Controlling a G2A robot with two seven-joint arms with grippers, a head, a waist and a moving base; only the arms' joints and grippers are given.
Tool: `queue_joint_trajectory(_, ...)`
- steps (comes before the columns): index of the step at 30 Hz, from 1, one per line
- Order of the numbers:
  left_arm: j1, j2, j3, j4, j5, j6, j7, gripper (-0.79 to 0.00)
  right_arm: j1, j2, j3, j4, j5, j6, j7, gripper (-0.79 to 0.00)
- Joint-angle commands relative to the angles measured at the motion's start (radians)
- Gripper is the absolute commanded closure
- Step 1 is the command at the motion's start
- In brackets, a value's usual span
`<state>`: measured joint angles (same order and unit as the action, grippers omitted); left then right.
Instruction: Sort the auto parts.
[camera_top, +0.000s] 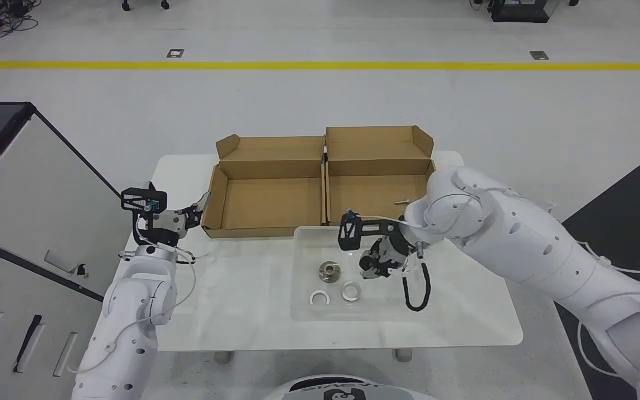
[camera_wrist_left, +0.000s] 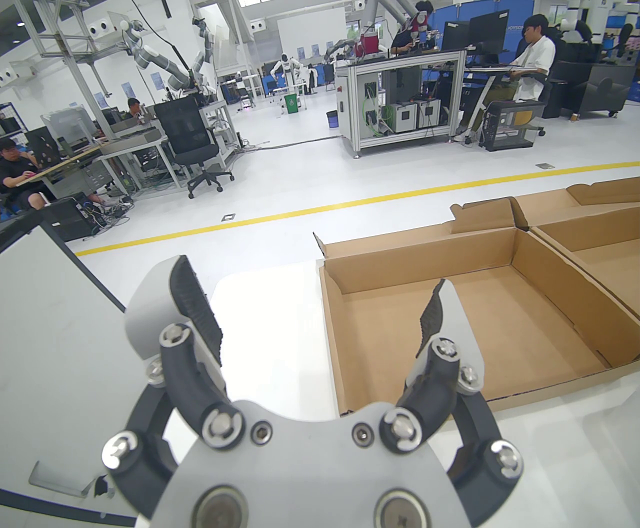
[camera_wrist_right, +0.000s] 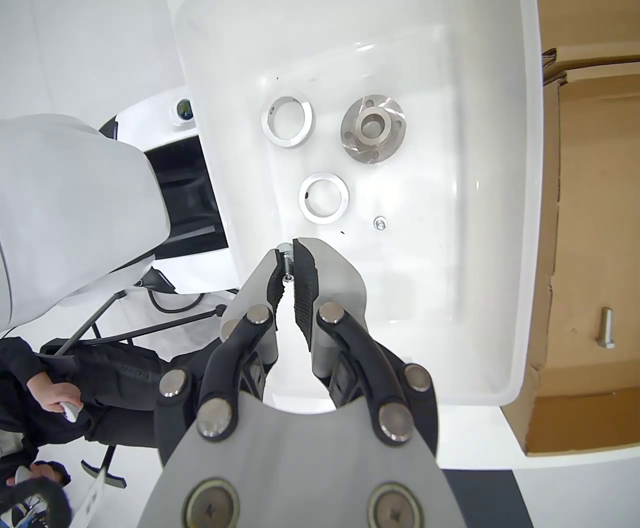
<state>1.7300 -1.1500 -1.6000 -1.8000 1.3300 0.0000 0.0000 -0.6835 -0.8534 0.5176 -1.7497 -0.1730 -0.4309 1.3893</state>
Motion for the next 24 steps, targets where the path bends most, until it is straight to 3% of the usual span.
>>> queue_joint_trajectory(1, 0.000, 0.000, 0.000, 0.000, 0.000, 0.000, 0.000, -0.785, 0.000, 0.000, 0.000, 0.000, 0.000, 0.000, 0.000, 0.000)
queue_joint_trajectory(4, 0.000, 0.000, 0.000, 0.000, 0.000, 0.000, 0.000, -0.785, 0.000, 0.000, 0.000, 0.000, 0.000, 0.000, 0.000, 0.000)
queue_joint_trajectory(7, 0.000, 0.000, 0.000, 0.000, 0.000, 0.000, 0.000, -0.785, -0.012, 0.004, 0.035, 0.038, 0.035, 0.027, -0.078, 0.000)
queue_joint_trajectory(12, 0.000, 0.000, 0.000, 0.000, 0.000, 0.000, 0.000, -0.785, -0.038, 0.028, 0.157, 0.183, 0.320, -0.030, -0.144, 0.000)
queue_joint_trajectory(18, 0.000, 0.000, 0.000, 0.000, 0.000, 0.000, 0.000, -0.785, -0.091, 0.047, 0.248, 0.312, 0.661, -0.100, -0.102, 0.000)
queue_joint_trajectory(24, 0.000, 0.000, 0.000, 0.000, 0.000, 0.000, 0.000, -0.785, -0.117, 0.039, 0.278, 0.339, 0.966, -0.072, -0.072, 0.000)
